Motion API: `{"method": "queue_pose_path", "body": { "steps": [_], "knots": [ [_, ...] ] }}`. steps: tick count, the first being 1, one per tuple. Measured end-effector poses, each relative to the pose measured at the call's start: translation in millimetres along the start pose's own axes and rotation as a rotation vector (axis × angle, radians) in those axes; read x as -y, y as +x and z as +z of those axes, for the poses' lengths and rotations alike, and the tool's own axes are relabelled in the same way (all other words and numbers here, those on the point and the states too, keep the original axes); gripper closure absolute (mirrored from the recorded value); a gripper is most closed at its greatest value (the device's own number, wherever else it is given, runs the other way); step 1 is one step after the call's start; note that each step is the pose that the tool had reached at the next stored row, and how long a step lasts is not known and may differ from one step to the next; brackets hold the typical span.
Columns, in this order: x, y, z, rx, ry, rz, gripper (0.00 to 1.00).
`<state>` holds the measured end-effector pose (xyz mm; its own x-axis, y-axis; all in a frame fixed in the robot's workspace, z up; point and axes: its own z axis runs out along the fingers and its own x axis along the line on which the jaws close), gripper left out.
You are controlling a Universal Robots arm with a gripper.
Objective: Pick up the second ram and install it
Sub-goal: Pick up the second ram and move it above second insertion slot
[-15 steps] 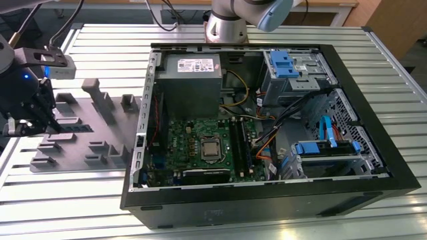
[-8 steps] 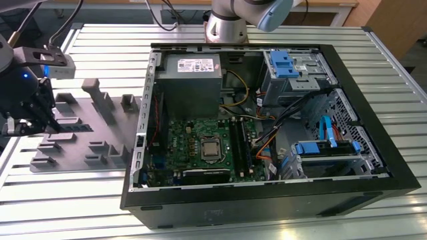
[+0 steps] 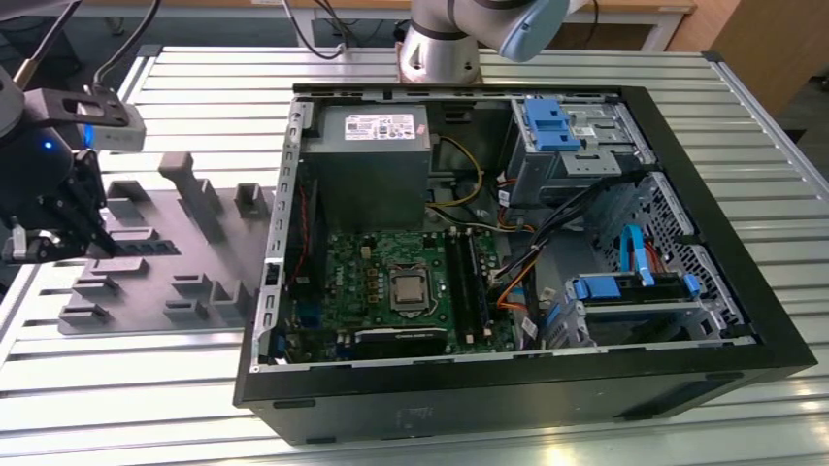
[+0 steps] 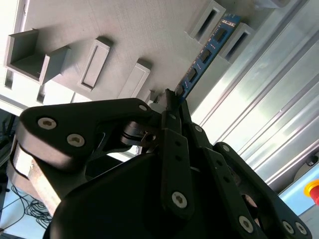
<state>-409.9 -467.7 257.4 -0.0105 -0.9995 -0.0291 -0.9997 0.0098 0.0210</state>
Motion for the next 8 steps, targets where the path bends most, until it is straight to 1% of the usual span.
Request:
{"method": "queue_pose_path", "body": {
  "steps": [8],
  "knots": [
    [-0.1, -0.1, -2.3, 0.0000, -0.0001, 0.000, 0.86]
  ]
}}
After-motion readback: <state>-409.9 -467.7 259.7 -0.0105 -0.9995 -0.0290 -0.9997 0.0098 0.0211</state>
